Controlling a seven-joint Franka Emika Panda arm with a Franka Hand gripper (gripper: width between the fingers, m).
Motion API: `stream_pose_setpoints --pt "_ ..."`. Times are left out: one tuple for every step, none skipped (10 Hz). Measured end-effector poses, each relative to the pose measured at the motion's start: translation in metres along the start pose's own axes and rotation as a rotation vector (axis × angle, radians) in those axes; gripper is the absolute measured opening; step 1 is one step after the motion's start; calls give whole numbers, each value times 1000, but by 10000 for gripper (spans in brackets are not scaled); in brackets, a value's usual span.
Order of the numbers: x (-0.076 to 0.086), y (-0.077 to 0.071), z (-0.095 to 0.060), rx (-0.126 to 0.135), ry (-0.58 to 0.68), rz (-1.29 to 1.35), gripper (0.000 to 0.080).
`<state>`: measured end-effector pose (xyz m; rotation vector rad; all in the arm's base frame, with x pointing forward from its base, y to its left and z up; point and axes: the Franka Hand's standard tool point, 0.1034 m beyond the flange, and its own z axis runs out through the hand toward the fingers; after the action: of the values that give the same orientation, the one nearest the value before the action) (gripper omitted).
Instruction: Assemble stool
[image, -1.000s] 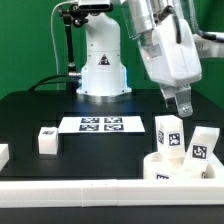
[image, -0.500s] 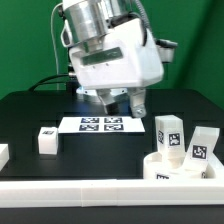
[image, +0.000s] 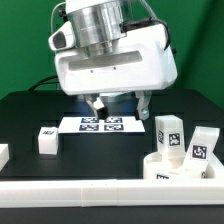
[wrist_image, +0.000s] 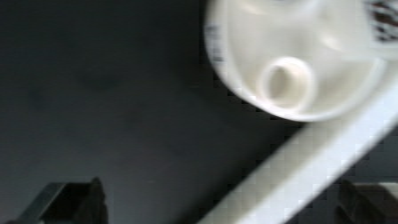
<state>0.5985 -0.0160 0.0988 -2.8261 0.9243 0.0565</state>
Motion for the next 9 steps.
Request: stream_pose_setpoints --pt "2 8 2 -40 12 -151 649" --pt "5 15 4 -45 26 -229 649" --pt "5 13 3 -44 27 -241 649" --pt "5 13 3 -44 27 -251 649" --pt "5 13 3 -44 27 -250 649" --pt "5 18 4 -59 21 -279 649" --pt "7 40 7 -155 -7 -405 649" --pt "15 62 6 -167 -4 -456 649" --pt "25 87 3 -172 -4 -474 649"
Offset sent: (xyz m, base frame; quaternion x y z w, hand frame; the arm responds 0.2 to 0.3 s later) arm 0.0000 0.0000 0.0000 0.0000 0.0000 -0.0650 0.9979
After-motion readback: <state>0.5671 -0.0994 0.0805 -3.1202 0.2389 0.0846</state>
